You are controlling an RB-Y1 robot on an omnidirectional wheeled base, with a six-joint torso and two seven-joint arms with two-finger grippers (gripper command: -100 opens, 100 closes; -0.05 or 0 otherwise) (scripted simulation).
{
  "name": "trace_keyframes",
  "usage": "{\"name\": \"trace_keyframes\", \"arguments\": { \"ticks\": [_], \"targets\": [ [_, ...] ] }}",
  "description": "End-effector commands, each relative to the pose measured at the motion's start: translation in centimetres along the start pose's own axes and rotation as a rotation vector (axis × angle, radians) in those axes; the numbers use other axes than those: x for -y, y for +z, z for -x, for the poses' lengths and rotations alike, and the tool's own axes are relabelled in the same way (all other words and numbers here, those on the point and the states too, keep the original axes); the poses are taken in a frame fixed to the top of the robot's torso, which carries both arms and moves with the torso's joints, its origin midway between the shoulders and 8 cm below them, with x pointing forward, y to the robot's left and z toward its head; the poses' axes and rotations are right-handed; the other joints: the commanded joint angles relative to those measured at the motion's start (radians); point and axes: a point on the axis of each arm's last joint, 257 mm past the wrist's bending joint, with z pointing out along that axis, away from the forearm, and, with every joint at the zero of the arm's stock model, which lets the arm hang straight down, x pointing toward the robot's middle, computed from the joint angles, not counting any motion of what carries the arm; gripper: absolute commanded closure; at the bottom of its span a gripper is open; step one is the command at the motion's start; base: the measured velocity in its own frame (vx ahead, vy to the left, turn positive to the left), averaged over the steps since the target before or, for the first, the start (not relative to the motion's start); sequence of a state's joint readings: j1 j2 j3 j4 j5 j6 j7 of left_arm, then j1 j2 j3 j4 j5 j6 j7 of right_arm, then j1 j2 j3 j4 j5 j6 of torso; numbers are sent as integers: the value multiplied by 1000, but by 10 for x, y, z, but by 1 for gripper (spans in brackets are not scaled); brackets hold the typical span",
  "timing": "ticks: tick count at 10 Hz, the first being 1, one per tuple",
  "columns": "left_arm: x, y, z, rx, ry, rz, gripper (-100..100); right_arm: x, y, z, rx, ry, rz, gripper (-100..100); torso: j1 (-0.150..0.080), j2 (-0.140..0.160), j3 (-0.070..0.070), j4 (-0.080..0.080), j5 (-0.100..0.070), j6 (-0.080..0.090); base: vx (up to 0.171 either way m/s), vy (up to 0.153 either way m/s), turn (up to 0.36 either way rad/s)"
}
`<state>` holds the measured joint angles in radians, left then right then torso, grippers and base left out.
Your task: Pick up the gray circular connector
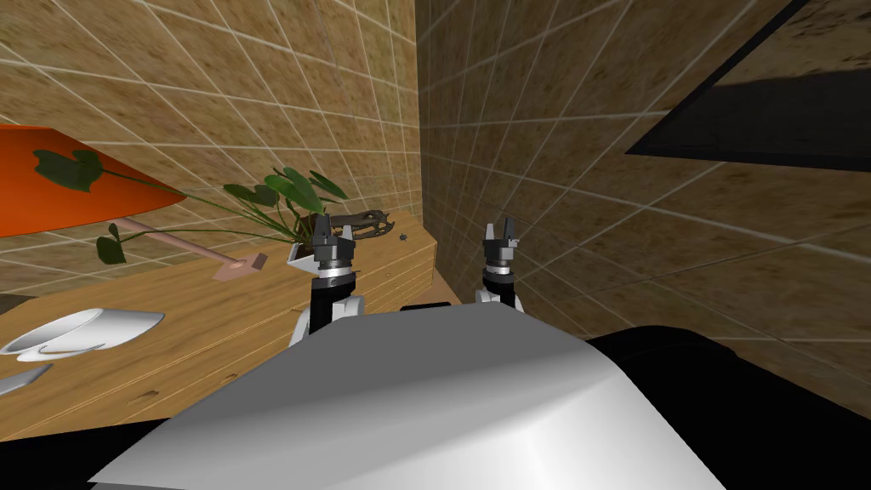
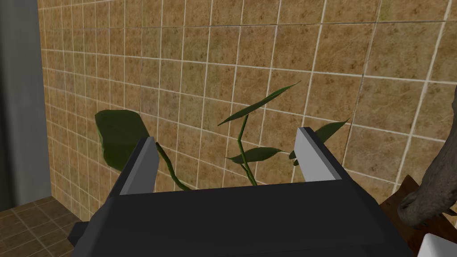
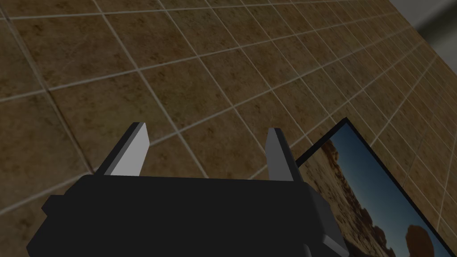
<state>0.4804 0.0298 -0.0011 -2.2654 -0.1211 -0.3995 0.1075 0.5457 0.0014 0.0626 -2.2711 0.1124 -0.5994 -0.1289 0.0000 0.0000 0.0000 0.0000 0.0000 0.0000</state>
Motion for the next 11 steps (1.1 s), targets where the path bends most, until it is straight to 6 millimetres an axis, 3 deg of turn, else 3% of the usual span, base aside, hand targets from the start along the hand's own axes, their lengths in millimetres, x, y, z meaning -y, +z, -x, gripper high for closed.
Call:
{"name": "trace_keyframes", "arguments": {
  "ticks": [1,7,8,11],
  "targets": [
    [-6,5,-9,-38,10,5,-100,0,0,0,0,0,0,0,0,0,0,0,0,0,9,7,45],
    [-45,34,-50,-167,46,46,-100,0,0,0,0,0,0,0,1,-2,-1,0,0,0,19,11,57],
    [-40,39,-51,-169,44,32,-100,0,0,0,0,0,0,0,1,-2,-1,-1,0,0,17,7,22],
    [-57,54,-70,-220,66,53,-100,0,0,0,0,0,0,0,0,-1,-1,0,0,0,12,4,42]
  ]
}}
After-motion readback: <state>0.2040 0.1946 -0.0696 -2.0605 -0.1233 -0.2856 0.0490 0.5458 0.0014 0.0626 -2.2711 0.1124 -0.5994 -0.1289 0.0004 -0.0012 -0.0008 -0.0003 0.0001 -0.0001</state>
